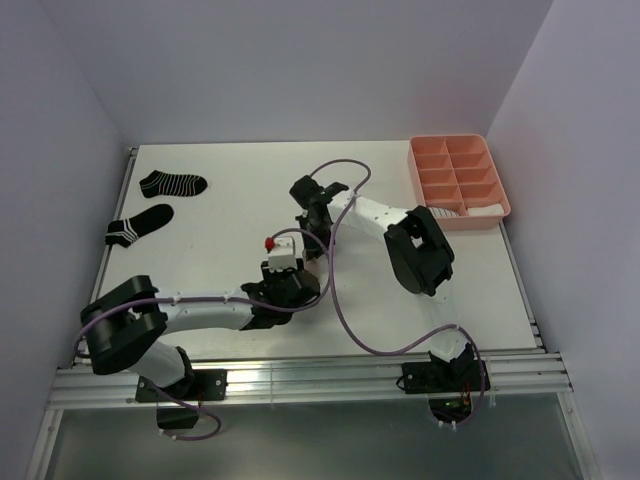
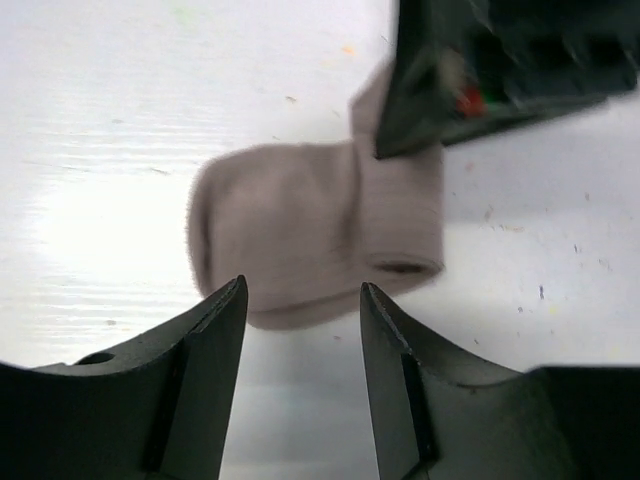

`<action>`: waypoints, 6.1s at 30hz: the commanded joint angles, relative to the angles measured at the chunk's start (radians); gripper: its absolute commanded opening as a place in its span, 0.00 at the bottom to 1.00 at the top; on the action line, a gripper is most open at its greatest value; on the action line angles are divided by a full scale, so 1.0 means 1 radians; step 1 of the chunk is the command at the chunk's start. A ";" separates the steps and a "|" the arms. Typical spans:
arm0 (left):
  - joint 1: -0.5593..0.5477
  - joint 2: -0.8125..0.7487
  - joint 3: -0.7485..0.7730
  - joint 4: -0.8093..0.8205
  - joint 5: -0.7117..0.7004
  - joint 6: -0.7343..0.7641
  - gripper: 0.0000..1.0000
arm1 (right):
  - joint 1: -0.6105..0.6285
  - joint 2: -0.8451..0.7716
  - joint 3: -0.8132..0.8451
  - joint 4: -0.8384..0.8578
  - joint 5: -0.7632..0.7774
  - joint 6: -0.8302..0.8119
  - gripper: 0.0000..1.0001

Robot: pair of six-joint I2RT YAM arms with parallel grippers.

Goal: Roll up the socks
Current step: Roll the sock at the center of the board.

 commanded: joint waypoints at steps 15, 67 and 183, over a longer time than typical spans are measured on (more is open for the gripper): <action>0.210 0.100 -0.017 0.093 0.235 -0.104 0.24 | -0.041 -0.123 -0.291 0.244 -0.176 -0.064 0.00; 0.267 0.016 0.003 0.004 0.206 -0.086 0.39 | -0.072 -0.184 -0.358 0.150 0.011 -0.087 0.00; 0.302 -0.443 -0.391 -0.184 0.510 -0.554 0.03 | 0.085 -0.049 -0.708 1.278 -0.550 0.503 0.68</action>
